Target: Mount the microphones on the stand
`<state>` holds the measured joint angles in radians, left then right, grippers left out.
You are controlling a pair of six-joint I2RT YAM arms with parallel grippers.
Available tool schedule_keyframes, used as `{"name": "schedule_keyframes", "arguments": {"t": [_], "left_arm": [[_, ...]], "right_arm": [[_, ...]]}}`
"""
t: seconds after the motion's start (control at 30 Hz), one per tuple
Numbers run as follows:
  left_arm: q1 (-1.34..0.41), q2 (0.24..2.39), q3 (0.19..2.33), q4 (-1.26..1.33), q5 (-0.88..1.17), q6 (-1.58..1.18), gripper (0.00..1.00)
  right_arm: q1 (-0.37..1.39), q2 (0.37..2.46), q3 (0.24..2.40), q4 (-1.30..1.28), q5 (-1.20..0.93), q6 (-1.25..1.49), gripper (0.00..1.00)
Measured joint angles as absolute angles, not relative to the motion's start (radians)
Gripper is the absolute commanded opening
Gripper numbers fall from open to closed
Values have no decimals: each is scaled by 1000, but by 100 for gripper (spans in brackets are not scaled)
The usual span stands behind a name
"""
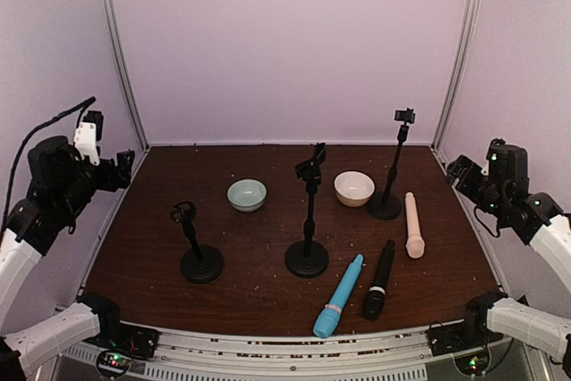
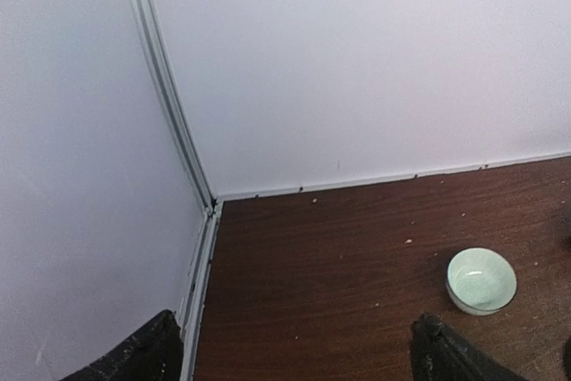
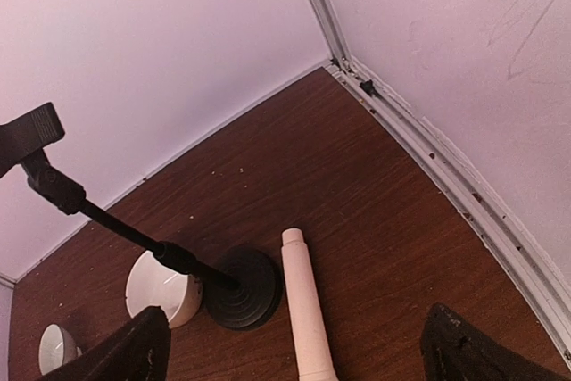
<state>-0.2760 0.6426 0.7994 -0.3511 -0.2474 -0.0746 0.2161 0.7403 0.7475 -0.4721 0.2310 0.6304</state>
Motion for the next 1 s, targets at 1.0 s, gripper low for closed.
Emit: {"name": "schedule_keyframes", "arguments": {"t": [1.0], "left_arm": [[-1288, 1153, 1122, -292, -278, -100, 67]], "right_arm": [[475, 670, 531, -178, -214, 363, 63]]}}
